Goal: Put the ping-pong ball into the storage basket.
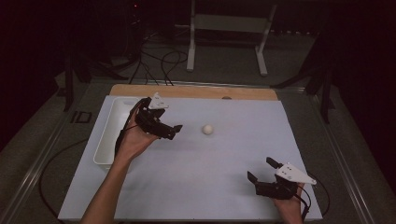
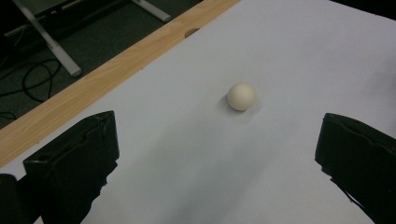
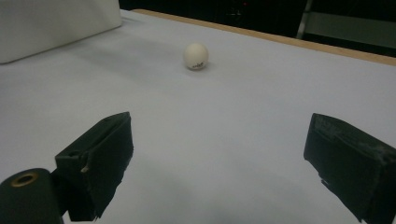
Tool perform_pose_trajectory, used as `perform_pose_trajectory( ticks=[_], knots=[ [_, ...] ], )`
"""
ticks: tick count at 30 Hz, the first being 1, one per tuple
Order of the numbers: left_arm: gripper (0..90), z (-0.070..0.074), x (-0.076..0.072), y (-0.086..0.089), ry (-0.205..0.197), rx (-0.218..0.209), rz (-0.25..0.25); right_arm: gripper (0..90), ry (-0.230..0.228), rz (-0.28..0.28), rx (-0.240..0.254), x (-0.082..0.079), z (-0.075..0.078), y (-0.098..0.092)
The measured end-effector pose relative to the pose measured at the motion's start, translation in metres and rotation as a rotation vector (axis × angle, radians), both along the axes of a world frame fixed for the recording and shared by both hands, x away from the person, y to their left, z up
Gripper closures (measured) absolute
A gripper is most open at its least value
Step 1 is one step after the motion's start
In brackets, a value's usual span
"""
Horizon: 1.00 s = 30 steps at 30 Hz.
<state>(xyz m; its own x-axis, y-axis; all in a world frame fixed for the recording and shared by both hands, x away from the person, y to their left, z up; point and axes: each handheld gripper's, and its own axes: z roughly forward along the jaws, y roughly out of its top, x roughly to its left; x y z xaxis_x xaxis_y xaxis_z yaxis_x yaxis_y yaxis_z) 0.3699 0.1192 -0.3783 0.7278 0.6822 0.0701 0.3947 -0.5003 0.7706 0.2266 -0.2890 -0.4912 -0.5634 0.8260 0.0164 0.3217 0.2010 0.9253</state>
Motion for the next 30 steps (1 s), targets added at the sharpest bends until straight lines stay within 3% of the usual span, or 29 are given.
perform_pose_trajectory(
  ticks=[30],
  knots=[
    [0.3,-0.001,0.022,-0.024,0.044,0.054,-0.028,7.7,-0.001,0.0,0.001,0.0,0.0,-0.001]
  ],
)
